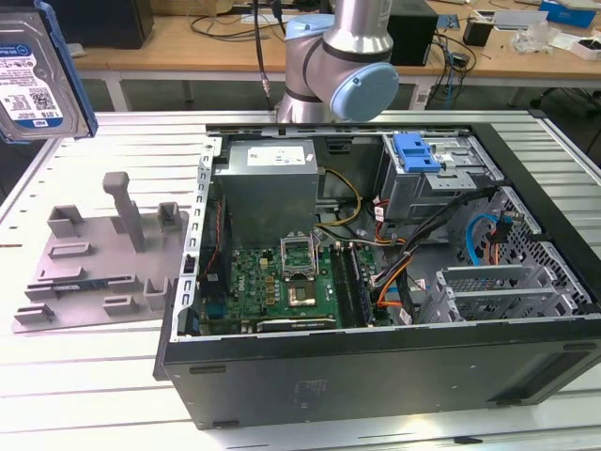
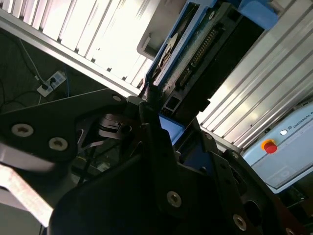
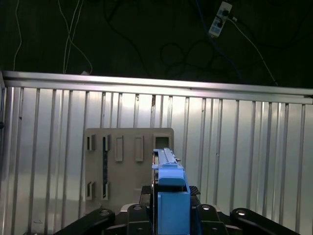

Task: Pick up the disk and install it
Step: 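Pick up the disk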

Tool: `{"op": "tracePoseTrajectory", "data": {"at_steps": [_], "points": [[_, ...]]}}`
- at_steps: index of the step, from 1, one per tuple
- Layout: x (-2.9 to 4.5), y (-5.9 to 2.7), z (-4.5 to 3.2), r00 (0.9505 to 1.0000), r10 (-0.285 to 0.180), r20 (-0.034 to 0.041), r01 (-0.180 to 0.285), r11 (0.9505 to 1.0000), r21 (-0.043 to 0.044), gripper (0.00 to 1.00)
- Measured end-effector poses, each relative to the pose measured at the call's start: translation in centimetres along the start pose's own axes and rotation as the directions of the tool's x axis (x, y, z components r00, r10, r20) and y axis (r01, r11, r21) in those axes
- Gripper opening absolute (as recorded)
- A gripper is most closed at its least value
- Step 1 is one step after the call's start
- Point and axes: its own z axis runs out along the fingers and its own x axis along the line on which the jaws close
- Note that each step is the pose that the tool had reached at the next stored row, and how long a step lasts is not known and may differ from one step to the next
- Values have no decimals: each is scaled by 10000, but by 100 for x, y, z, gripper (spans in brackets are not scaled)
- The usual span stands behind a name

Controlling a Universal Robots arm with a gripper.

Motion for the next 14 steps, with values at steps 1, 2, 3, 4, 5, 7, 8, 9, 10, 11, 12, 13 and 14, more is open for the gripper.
{"op": "tracePoseTrajectory", "data": {"at_steps": [1,2,3,4,5,7,8,9,10,11,12,13,14], "points": [[0,0,0,10000,0,-1,0,10000,-1,37],[1,0,0,10000,0,-1,0,10000,-1,37],[1,0,0,10000,0,-1,0,10000,-1,37],[1,0,0,10000,0,0,0,10000,-1,37],[1,0,-1,10000,0,0,0,10000,-1,37],[2,0,-15,10000,0,1,0,10000,-1,37],[2,-2,-27,10000,0,1,0,10000,0,37],[4,-7,-37,10000,-1,1,1,10000,-2,37],[7,-19,-52,10000,-2,0,2,10000,-1,37],[10,-31,-62,10000,-1,2,1,10000,-1,37],[18,-51,-75,10000,0,3,0,10000,1,37],[24,-69,-81,10000,0,2,0,10000,1,37],[32,-94,-86,10000,0,3,0,10000,0,37]]}}
